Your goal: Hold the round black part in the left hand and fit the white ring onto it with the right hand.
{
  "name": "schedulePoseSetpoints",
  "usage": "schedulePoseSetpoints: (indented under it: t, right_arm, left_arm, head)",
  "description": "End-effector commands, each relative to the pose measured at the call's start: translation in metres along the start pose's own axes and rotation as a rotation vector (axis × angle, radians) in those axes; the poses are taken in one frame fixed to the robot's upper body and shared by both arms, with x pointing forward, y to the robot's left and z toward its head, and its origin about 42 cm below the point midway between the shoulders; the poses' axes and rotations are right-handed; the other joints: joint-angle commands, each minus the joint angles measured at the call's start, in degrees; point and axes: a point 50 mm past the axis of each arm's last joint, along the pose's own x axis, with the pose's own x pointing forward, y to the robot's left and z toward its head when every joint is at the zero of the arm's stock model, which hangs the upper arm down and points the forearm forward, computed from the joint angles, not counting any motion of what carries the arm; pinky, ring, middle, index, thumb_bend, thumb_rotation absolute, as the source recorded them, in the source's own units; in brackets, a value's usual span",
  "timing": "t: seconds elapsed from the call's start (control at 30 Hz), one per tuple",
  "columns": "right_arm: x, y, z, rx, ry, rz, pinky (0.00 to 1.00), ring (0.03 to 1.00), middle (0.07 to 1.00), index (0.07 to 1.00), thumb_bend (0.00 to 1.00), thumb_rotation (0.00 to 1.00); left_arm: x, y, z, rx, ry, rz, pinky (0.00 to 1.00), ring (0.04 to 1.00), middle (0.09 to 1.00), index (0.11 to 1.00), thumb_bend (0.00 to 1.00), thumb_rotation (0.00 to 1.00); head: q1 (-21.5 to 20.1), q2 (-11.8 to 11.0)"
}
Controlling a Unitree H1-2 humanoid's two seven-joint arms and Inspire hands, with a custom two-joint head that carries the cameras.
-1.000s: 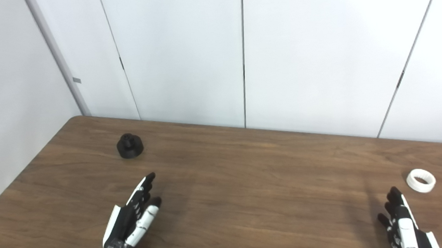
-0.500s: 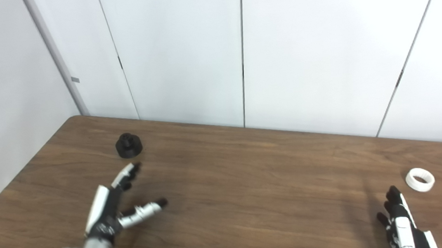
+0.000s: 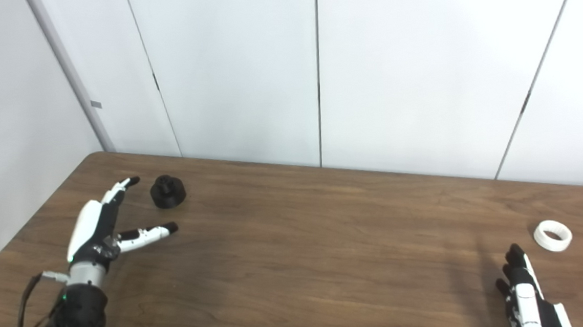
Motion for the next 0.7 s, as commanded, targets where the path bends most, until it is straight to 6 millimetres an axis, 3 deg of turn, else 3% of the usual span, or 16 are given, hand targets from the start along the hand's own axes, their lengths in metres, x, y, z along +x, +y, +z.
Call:
schedulePoseSetpoints:
  t: [0.0,0.43,0.67]
  right_arm:
    - [0.001,0.000,0.007,-0.011,-0.028,-0.004,1.00,1.000,1.000,1.000,0.35,1.00]
    - [-0.001,0.004,0.007,-0.009,-0.027,-0.001,1.00,1.000,1.000,1.000,0.33,1.00]
    - [-0.001,0.005,0.010,-0.006,-0.029,-0.002,1.00,1.000,1.000,1.000,0.32,1.00]
  left_arm:
    - [0.023,0.020,0.015,0.045,-0.043,0.084,1.00,1.000,0.971,0.905,0.99,0.35]
    - [0.073,0.007,0.009,0.135,0.022,0.069,1.00,1.000,0.984,0.911,1.00,0.37]
    - [0.097,-0.009,0.012,0.189,0.077,0.018,1.00,1.000,1.000,0.911,1.00,0.45]
  head:
    - [0.03,0.02]
    - [-0.37,0.50]
    - [-0.69,0.50]
